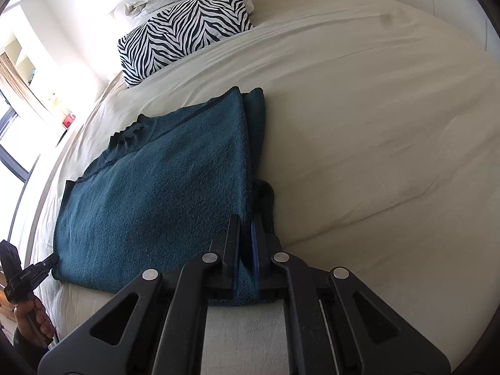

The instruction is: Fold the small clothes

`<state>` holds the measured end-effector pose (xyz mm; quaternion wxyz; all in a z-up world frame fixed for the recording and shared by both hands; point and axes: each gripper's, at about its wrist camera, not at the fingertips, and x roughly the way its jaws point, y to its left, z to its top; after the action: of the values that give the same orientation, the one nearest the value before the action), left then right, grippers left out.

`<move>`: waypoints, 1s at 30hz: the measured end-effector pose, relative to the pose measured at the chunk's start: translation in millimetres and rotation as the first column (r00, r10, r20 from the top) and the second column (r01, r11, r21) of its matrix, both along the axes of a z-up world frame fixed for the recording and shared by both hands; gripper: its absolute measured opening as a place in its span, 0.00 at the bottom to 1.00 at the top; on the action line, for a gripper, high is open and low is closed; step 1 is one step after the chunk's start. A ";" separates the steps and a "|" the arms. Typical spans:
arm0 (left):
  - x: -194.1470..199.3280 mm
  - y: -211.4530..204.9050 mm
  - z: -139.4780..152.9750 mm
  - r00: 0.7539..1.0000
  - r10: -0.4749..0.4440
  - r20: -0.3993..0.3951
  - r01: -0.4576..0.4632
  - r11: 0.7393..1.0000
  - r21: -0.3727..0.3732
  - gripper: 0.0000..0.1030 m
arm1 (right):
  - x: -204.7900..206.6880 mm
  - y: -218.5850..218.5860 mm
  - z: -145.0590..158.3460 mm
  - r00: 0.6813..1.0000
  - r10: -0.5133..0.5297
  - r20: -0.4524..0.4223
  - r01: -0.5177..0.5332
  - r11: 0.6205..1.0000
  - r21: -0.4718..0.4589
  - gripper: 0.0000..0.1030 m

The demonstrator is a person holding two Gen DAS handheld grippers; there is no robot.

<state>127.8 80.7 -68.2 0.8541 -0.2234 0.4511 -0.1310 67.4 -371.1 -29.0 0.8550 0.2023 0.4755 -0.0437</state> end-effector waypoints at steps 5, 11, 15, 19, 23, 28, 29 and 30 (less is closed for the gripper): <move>0.3 -4.0 -4.3 1.000 -0.025 -0.013 0.025 0.999 0.020 0.06 | -9.9 -5.2 0.1 1.000 -0.026 0.003 0.026 1.000 0.016 0.04; -2.1 -8.0 -10.3 0.998 -0.049 -0.029 0.050 0.998 0.038 0.03 | -26.6 -11.2 -4.4 0.999 -0.054 0.007 0.054 0.997 0.052 0.04; -2.8 -7.2 -12.4 0.998 -0.054 -0.035 0.056 0.998 0.038 0.02 | -28.0 -15.3 -14.7 0.998 -0.067 0.005 0.067 0.993 0.093 0.04; -6.8 -6.8 -13.3 0.998 -0.061 -0.034 0.062 0.997 0.041 0.02 | -22.5 -15.0 -14.4 0.998 -0.063 0.015 0.061 0.994 0.095 0.05; -13.0 -5.7 -15.4 0.997 -0.061 -0.036 0.063 0.997 0.039 0.02 | -12.7 -11.6 -14.5 0.999 -0.037 0.000 0.037 0.997 0.071 0.05; -23.3 0.8 -17.4 0.998 -0.049 -0.038 0.049 0.999 0.010 0.02 | -9.7 -8.4 -15.5 1.000 -0.026 -0.006 0.026 0.998 0.052 0.05; -24.6 1.8 -17.6 0.998 -0.045 -0.039 0.045 0.999 0.003 0.02 | -9.4 -7.1 -15.2 1.000 -0.023 -0.007 0.023 0.999 0.046 0.05; -25.7 2.7 -17.5 0.998 -0.041 -0.039 0.041 0.999 -0.001 0.02 | -8.6 -5.6 -14.9 1.000 -0.019 -0.007 0.019 0.999 0.039 0.05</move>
<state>102.0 83.4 -85.7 0.8422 -0.2167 0.4721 -0.1442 58.8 -376.7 -43.9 0.8488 0.2234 0.4772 -0.0433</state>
